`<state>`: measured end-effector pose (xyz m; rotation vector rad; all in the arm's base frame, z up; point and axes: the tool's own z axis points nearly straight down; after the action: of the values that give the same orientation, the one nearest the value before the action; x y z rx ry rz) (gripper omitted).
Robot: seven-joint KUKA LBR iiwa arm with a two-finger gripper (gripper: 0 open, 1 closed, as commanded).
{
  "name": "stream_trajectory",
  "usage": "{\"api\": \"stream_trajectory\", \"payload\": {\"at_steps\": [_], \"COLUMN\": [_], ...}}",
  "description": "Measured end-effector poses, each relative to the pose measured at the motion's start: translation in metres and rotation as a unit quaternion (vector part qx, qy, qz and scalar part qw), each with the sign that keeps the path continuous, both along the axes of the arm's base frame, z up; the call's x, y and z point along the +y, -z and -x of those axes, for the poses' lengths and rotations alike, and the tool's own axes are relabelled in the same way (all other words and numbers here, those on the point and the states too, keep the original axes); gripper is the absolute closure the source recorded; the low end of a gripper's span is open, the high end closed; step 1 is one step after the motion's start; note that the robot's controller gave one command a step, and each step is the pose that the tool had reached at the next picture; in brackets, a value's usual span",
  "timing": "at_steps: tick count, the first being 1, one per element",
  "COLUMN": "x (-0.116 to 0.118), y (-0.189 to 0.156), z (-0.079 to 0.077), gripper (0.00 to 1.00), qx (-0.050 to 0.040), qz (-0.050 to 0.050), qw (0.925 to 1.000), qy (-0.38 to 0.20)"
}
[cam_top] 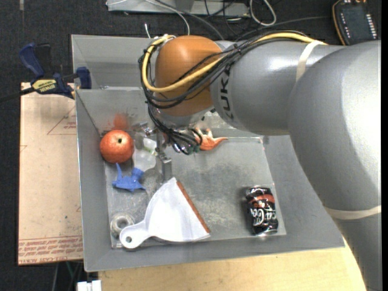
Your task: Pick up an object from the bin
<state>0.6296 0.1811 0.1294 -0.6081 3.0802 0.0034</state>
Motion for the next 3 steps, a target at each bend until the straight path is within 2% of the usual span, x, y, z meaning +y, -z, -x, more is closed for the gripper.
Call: {"api": "stream_trajectory", "payload": {"at_steps": [1, 2, 3], "x": [-0.008, 0.001, -0.009], "y": [-0.001, 0.029, 0.059], "z": [0.005, 0.001, 0.019], "gripper": [0.0, 0.0, 0.0], "qx": [-0.0024, -0.0006, -0.0062], "qz": [0.0, -0.001, -0.001], "qw": [0.9992, 0.9697, 0.9615], "qy": [-0.039, -0.244, -0.275]}}
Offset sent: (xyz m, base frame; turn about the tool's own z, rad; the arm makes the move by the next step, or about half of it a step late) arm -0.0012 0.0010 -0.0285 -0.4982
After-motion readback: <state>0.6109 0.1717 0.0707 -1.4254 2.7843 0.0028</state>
